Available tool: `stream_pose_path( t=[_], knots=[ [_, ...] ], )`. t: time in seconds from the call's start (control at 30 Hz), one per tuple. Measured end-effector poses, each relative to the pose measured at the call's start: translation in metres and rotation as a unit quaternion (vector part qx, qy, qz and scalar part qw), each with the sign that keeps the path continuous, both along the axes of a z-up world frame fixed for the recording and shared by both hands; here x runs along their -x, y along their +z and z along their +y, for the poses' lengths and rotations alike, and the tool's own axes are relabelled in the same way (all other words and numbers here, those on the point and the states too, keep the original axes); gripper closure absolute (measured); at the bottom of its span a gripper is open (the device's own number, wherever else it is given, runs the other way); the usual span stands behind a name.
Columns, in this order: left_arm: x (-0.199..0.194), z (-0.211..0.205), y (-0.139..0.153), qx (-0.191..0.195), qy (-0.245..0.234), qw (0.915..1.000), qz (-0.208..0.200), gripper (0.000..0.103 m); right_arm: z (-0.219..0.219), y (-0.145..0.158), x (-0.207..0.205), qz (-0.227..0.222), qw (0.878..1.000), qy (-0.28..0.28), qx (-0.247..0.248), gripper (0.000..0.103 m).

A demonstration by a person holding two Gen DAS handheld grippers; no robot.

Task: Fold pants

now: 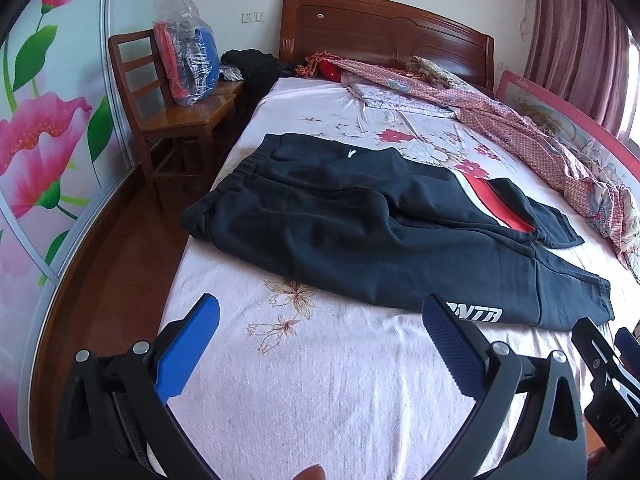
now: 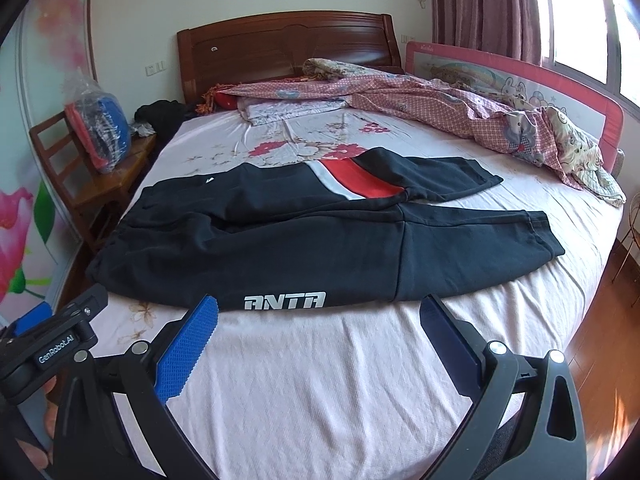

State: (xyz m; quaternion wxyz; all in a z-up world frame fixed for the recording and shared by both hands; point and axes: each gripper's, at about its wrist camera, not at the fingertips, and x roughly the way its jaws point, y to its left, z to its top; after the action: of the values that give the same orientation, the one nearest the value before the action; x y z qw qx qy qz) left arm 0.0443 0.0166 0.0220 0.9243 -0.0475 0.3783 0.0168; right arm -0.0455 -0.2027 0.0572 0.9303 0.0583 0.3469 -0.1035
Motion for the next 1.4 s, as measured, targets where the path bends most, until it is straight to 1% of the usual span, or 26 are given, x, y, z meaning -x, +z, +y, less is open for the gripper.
stream_pose_path(
  t=[0.3,0.57,1.4],
  knots=[
    [0.0008,-0.0021,-0.0008,-0.002,0.002,1.0000,0.003,0.002,0.0013,-0.0025,-0.0002,0.004,1.000,0.001,-0.002,0.003],
    [-0.0012,-0.0024,-0.0010,0.006,-0.002,1.0000,0.008,0.002,0.0012,-0.0031,-0.0013,0.006,1.000,0.000,-0.008,0.003],
    [-0.0041,-0.0006,-0.0055,0.010,0.001,0.9998,0.017,0.002,0.0004,-0.0069,-0.0026,0.014,1.000,0.001,-0.008,0.003]
  ],
)
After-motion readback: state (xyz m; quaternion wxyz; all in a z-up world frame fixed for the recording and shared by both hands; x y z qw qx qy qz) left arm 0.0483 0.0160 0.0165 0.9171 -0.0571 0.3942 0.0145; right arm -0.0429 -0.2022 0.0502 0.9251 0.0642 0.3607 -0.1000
